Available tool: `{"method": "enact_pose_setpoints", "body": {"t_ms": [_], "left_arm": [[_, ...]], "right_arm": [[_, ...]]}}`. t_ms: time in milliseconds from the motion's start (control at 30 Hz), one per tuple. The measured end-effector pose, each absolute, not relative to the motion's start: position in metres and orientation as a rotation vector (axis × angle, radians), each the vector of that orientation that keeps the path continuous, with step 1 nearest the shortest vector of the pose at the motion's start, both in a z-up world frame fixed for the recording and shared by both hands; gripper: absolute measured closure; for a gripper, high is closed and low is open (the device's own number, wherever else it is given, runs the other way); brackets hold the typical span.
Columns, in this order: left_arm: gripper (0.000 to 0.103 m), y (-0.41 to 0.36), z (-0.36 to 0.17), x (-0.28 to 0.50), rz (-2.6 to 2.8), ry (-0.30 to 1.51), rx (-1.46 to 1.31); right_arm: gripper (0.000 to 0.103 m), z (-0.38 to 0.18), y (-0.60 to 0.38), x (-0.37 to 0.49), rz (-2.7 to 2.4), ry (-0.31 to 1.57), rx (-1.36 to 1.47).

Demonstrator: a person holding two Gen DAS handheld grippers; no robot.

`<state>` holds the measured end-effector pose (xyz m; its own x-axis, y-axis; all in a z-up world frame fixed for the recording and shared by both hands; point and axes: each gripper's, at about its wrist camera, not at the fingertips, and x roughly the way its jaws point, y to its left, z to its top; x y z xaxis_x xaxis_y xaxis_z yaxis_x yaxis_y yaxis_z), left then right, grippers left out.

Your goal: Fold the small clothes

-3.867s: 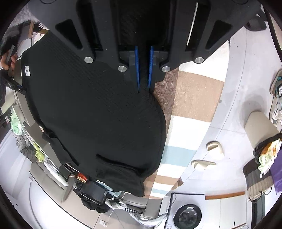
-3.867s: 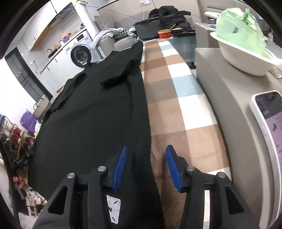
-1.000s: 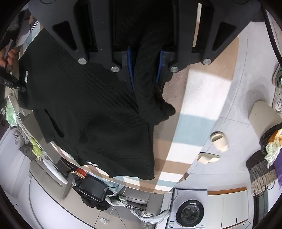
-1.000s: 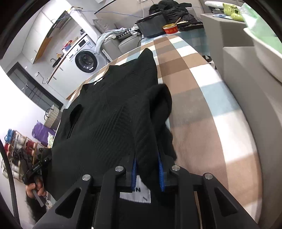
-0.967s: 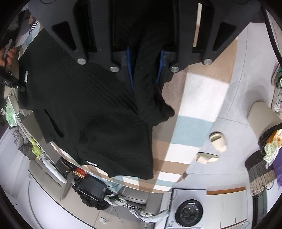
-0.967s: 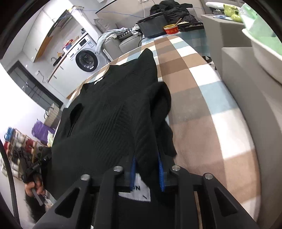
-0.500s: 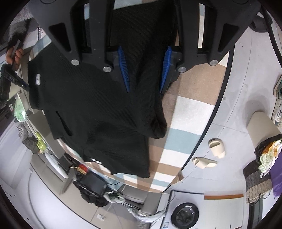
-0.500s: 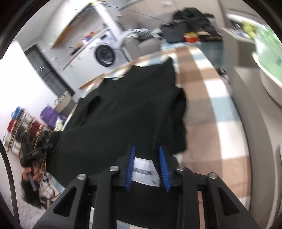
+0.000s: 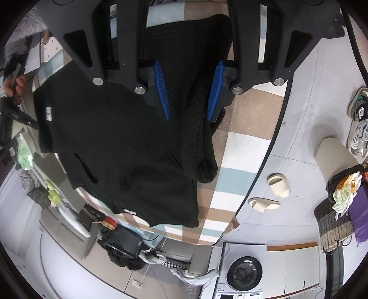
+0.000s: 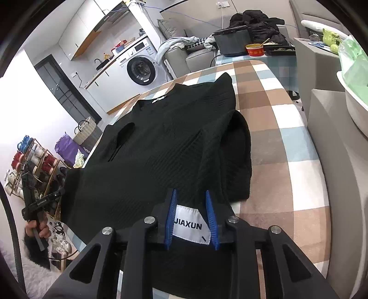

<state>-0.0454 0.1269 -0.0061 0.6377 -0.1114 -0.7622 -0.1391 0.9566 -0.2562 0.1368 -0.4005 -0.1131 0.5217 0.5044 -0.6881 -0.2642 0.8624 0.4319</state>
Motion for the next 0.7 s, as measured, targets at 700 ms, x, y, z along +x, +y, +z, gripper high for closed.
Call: {"method": "enact_pose_setpoints", "body": {"t_ms": [700], "left_arm": [[0.073,0.126,-0.041,-0.024,0.03,0.981,-0.297]], "right_arm": [[0.062,-0.122,-0.404,0.138,0.455,0.955,0.279]]}}
